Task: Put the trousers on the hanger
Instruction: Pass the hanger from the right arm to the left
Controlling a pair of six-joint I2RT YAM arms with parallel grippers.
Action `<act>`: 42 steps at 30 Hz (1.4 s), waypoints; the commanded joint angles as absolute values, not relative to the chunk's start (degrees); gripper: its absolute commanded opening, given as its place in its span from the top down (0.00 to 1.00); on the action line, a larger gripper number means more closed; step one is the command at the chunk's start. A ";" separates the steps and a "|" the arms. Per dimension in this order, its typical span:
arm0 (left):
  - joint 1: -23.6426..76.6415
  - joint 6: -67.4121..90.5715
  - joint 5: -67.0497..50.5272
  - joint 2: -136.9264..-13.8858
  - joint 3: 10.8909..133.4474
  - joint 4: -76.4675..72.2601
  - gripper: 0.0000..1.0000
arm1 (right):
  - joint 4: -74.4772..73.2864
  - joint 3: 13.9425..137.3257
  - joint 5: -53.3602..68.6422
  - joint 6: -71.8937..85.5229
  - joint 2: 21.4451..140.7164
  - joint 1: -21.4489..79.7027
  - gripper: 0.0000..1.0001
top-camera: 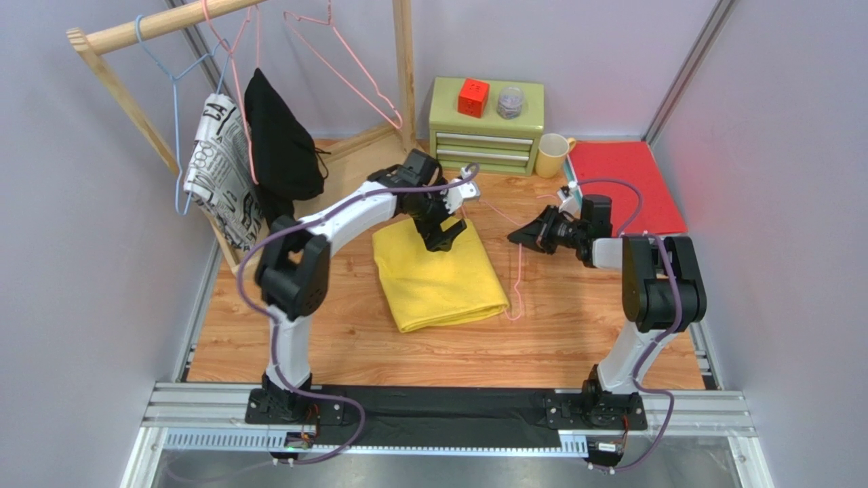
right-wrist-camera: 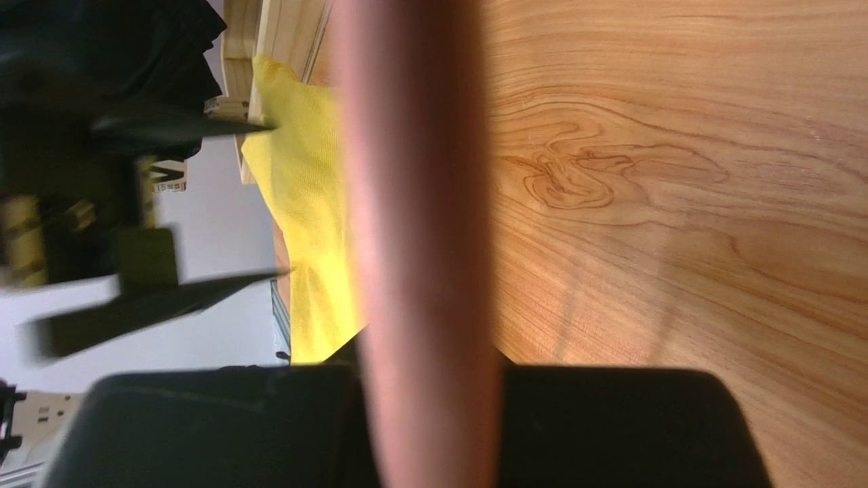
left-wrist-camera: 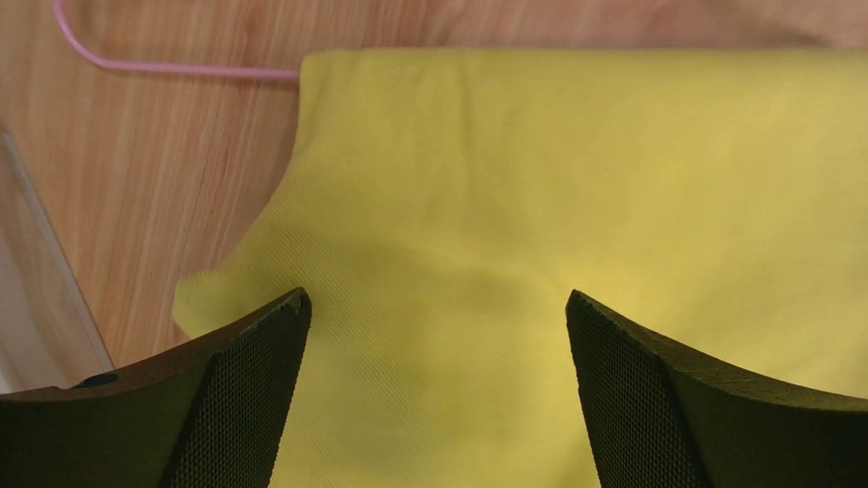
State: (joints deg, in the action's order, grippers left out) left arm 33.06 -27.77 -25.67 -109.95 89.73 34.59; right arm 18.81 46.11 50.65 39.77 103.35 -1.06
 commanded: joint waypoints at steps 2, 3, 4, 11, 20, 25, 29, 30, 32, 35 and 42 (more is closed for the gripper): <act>31.99 -37.61 -13.98 -124.95 102.55 43.39 0.01 | 16.62 48.69 52.29 36.92 102.48 -1.67 1.00; 31.64 -38.31 -14.15 -125.94 104.66 44.81 0.01 | 16.61 48.78 52.47 37.00 102.57 -1.84 1.00; 31.47 -38.76 -13.45 -126.56 104.85 45.26 0.01 | 16.61 49.04 52.56 37.18 102.66 -1.93 1.00; 27.60 -31.05 -30.83 -108.60 95.81 40.96 0.00 | 20.20 50.80 56.59 43.76 99.25 -2.29 1.00; 27.60 -13.98 -37.62 -77.39 79.82 32.20 0.00 | 16.22 55.45 62.48 49.32 85.01 -1.32 1.00; 27.60 -21.30 -40.59 -68.21 73.39 23.04 0.05 | -3.81 63.08 65.30 30.88 79.99 1.93 1.00; 28.29 -35.39 -41.40 -69.43 79.95 24.24 0.18 | -20.79 69.77 64.09 15.33 76.56 5.17 1.00; 29.00 -38.99 -40.96 -69.69 81.11 24.95 0.21 | -24.48 71.09 62.94 12.42 76.03 5.79 1.00; 32.84 -51.02 -37.54 -69.96 82.09 26.10 0.27 | -32.23 74.16 59.53 6.34 74.11 7.72 1.00; 38.12 -63.52 -32.36 -70.75 82.09 26.36 0.32 | -37.52 76.72 54.69 2.91 71.12 10.79 1.00; 45.78 -75.41 -23.22 -71.98 77.79 22.86 0.33 | -45.00 80.94 43.78 0.26 66.71 20.29 1.00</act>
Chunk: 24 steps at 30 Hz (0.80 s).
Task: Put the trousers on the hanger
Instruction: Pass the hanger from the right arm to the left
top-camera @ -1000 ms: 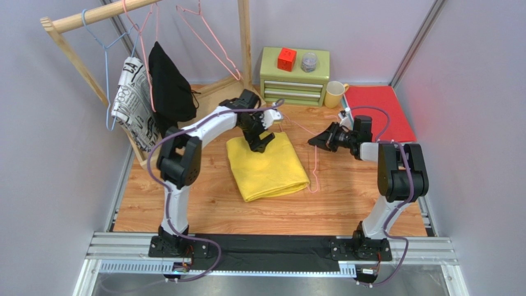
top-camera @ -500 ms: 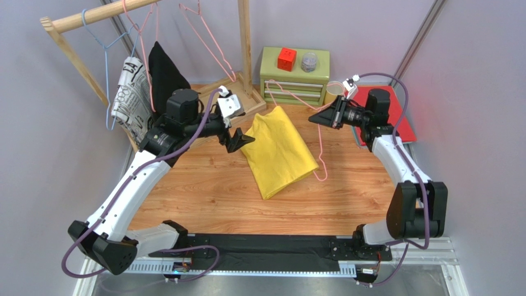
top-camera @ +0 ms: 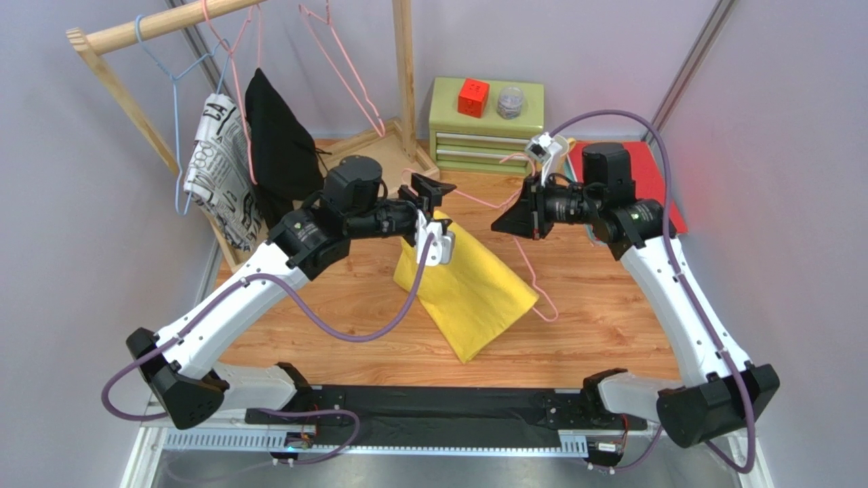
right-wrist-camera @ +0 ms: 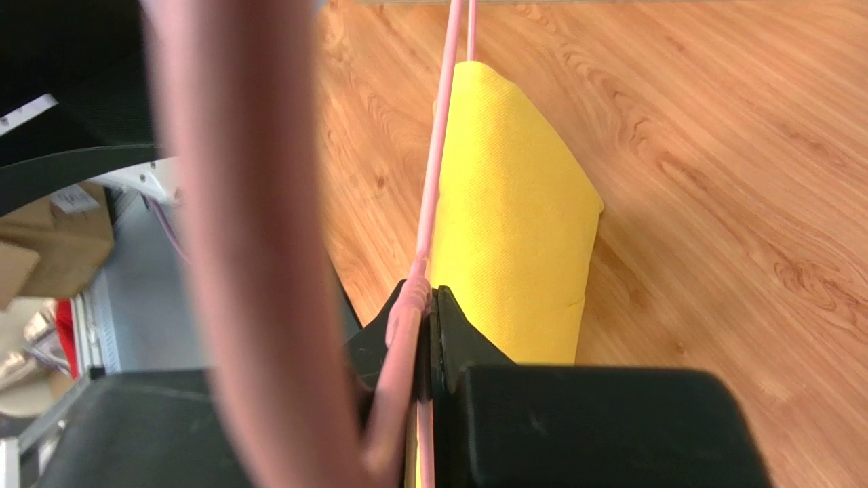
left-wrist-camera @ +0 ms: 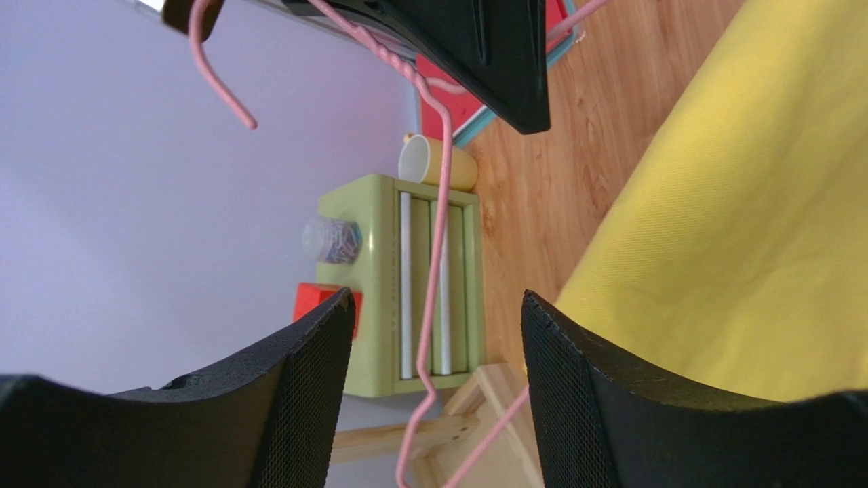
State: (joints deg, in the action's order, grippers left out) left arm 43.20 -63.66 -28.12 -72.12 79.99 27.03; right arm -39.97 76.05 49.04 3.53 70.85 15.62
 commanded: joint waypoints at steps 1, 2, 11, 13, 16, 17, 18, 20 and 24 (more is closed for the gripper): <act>46.40 -76.02 -22.59 -72.24 77.44 21.81 0.34 | -45.70 81.21 43.07 0.18 66.36 21.43 1.00; 47.36 -76.29 -22.07 -72.59 77.26 21.01 0.35 | -45.96 81.38 41.85 0.26 65.84 23.45 1.00; 54.48 -75.06 -13.37 -76.37 76.90 17.32 0.55 | -46.23 83.49 36.74 1.06 65.12 31.46 1.00; 55.11 -71.83 -11.34 -76.29 76.99 15.92 0.78 | -46.67 84.20 36.74 0.27 65.30 31.99 1.00; 55.11 -67.61 -10.20 -74.54 76.03 13.82 1.00 | -46.58 84.99 37.18 0.18 65.30 32.61 1.00; 55.02 -66.46 -9.93 -73.84 74.29 12.49 1.00 | -46.58 85.08 37.00 -1.56 65.13 32.61 1.00; 55.02 -65.66 -9.58 -73.05 73.31 11.52 1.00 | -46.58 84.99 37.00 -2.10 65.21 32.61 0.98; 54.93 -63.99 -9.32 -71.11 71.46 9.41 1.00 | -46.76 84.99 36.91 -3.25 64.78 32.61 0.77; 53.53 -56.98 -7.12 -69.87 72.24 6.77 1.00 | -45.88 84.29 37.71 -3.69 63.11 32.61 0.34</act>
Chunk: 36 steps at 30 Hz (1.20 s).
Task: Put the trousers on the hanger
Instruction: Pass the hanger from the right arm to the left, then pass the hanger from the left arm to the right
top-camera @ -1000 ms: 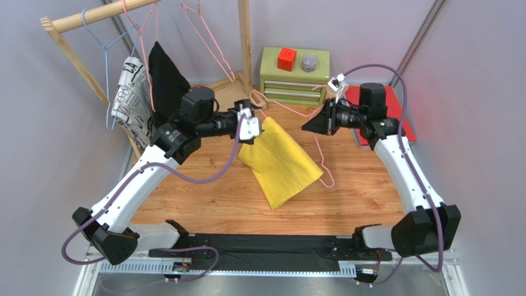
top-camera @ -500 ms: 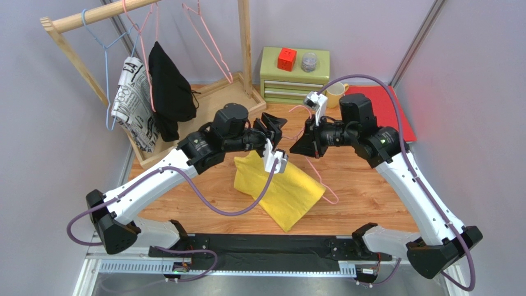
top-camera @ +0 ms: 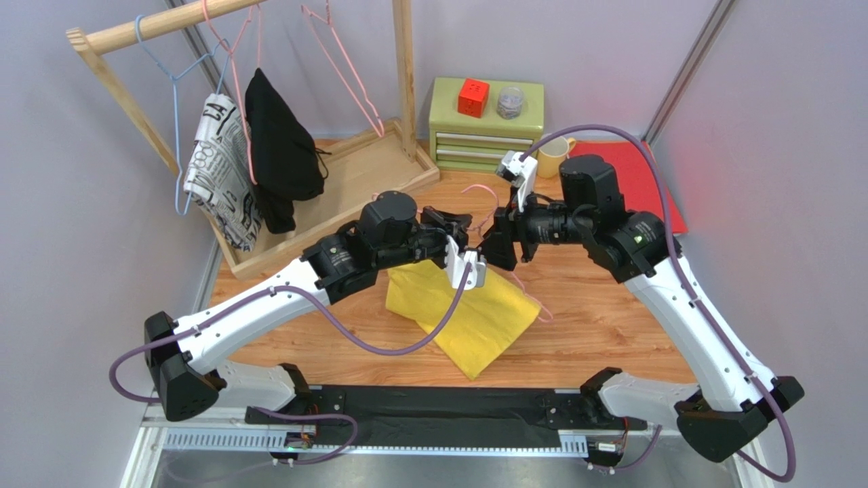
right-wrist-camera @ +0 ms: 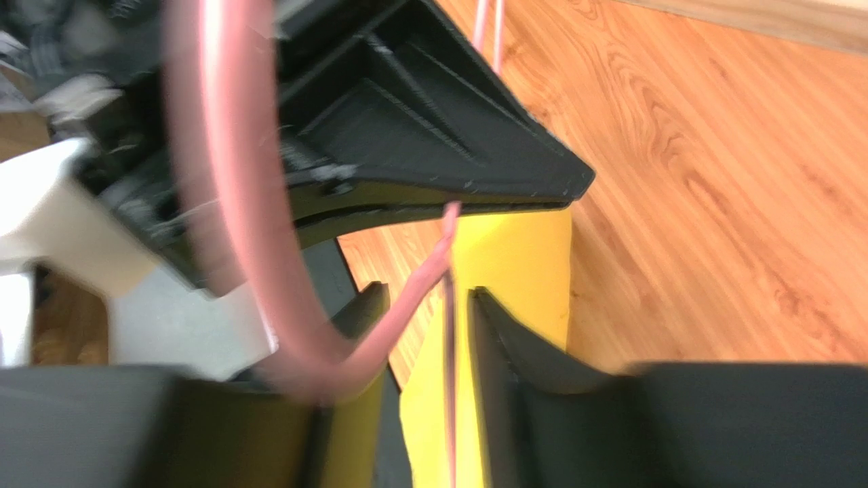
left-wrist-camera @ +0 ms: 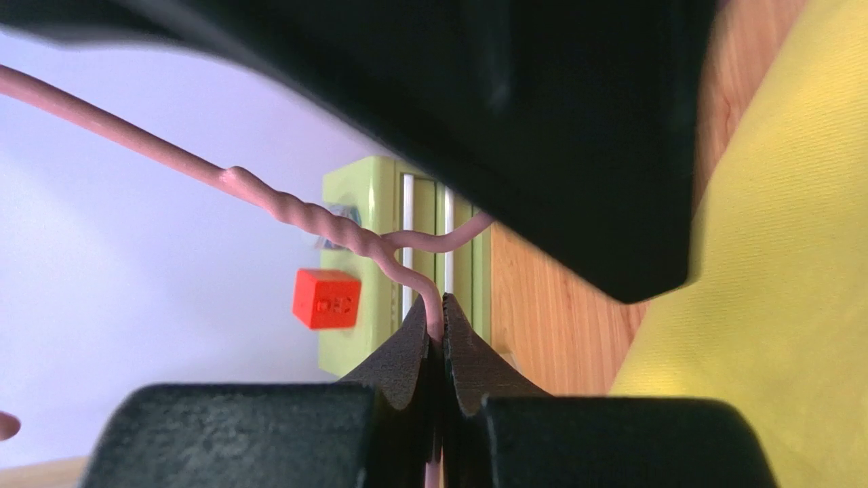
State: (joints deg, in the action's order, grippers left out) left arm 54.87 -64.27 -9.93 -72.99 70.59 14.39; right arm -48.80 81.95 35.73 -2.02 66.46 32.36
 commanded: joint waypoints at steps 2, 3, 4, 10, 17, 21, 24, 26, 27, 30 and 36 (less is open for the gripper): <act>51.69 -54.68 -6.94 -69.26 73.29 4.75 1.00 | -45.18 83.68 37.62 -3.78 61.35 32.52 0.17; 50.98 -52.84 -8.07 -68.91 73.39 4.05 1.00 | -44.83 83.15 37.70 -3.87 60.74 32.43 0.15; 50.11 -52.21 -9.30 -67.78 73.39 2.74 1.00 | -44.56 82.62 38.05 -4.13 59.51 32.26 0.13; 44.57 -47.37 -22.04 -62.77 72.16 0.44 1.00 | -44.74 81.92 44.11 -3.60 57.66 28.48 0.07; 40.96 -41.40 -33.21 -60.38 74.35 0.88 1.00 | -45.35 82.70 56.05 -0.36 60.81 25.23 0.14; 40.70 -43.42 -35.42 -59.41 74.26 1.67 1.00 | -45.18 86.38 60.72 2.11 62.49 23.73 0.20; 39.64 -43.59 -36.91 -59.33 74.97 3.60 1.00 | -44.21 91.29 62.57 4.03 63.02 23.38 0.24; 39.03 -43.68 -37.52 -58.98 75.14 4.13 1.00 | -44.47 93.24 63.89 4.22 63.54 22.94 0.26; 38.94 -43.33 -37.53 -58.89 75.32 4.22 1.00 | -44.65 93.86 64.24 4.48 63.72 22.59 0.27; 38.32 -41.40 -38.75 -58.71 76.37 4.74 1.00 | -46.22 92.03 65.13 1.34 63.28 19.70 0.24; 38.32 -38.06 -40.43 -56.95 76.99 5.36 1.00 | -52.64 82.98 67.06 -7.11 65.56 15.03 0.16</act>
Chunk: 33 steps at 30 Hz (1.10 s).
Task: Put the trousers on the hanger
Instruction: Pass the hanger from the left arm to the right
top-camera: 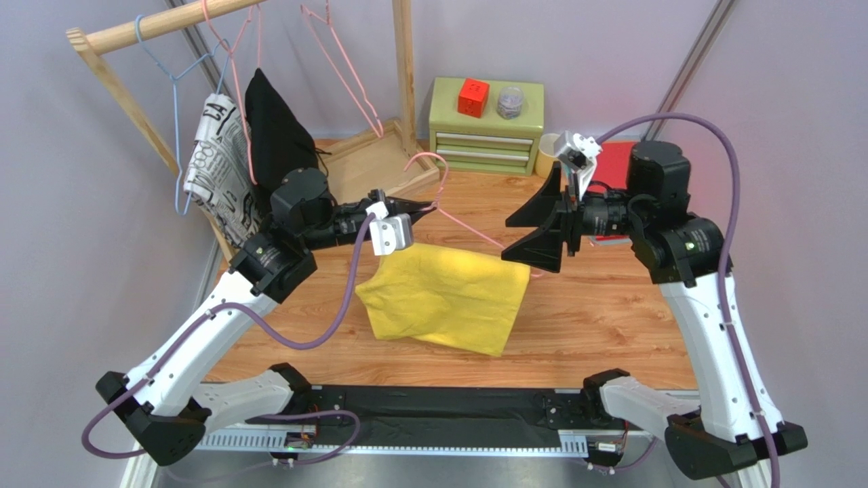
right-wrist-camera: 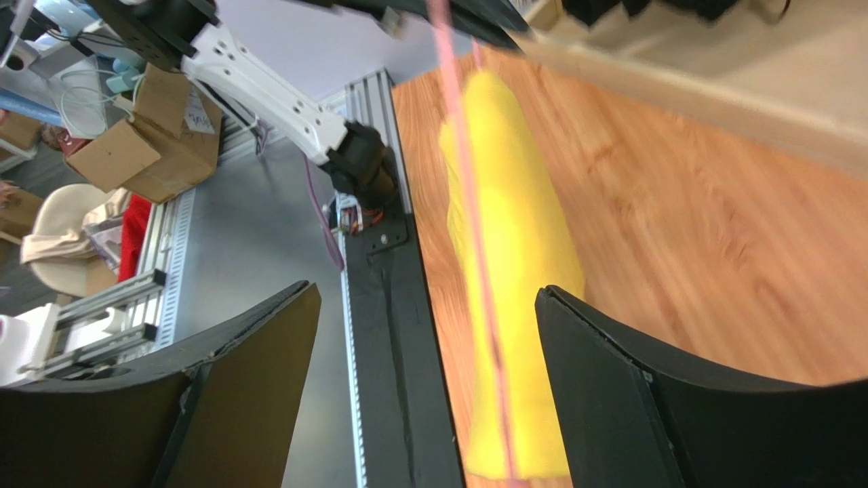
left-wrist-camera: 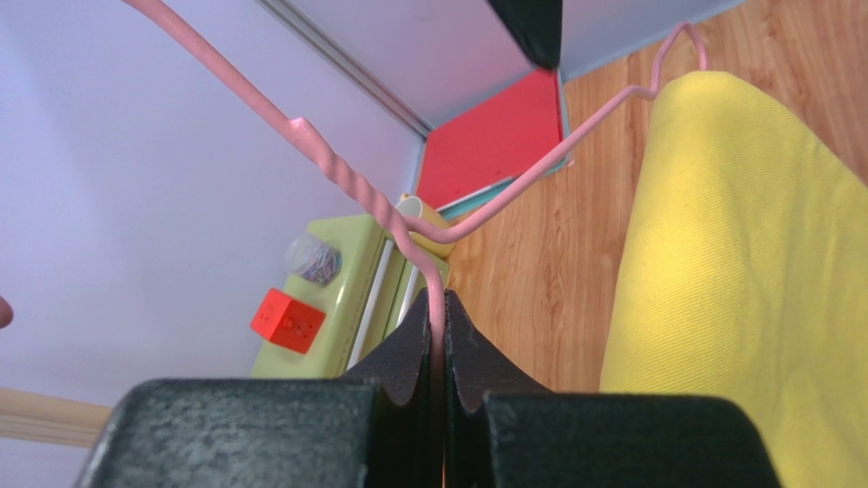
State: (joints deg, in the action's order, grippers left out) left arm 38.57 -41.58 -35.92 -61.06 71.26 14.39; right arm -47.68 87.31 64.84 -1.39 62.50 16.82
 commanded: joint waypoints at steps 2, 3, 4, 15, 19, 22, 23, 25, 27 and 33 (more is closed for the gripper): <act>38.32 -37.45 -40.60 -56.60 77.52 5.80 1.00 | -52.38 82.70 67.59 -8.96 66.97 14.85 0.14; 38.32 -37.01 -40.52 -56.51 77.78 6.58 1.00 | -52.38 83.05 68.20 -9.23 67.41 14.85 0.14; 38.32 -36.91 -40.52 -56.60 78.13 6.85 1.00 | -52.03 83.75 68.99 -9.23 68.54 14.85 0.13; 38.15 -36.91 -35.69 -56.78 75.85 3.17 1.00 | -50.72 85.08 82.79 2.00 67.69 19.24 0.55; 37.79 -36.74 -34.89 -57.30 74.97 2.20 1.00 | -48.43 80.26 82.79 5.80 65.22 20.30 0.68; 37.36 -36.83 -34.19 -57.74 74.53 1.32 1.00 | -48.25 78.75 83.58 7.72 64.51 20.56 0.83; 37.18 -36.74 -34.10 -57.83 74.44 1.06 1.00 | -48.34 78.05 83.67 8.26 64.51 20.83 0.87; 36.91 -36.65 -33.84 -58.18 74.18 0.53 1.00 | -48.34 77.87 83.50 10.01 64.25 22.14 0.98; 36.91 -36.04 -32.96 -58.53 73.92 0.26 1.00 | -47.12 78.40 82.80 12.12 63.99 23.20 1.00; 36.91 -27.00 -29.54 -57.49 75.49 -0.26 0.48 | -22.39 77.52 72.88 36.00 62.32 25.66 1.00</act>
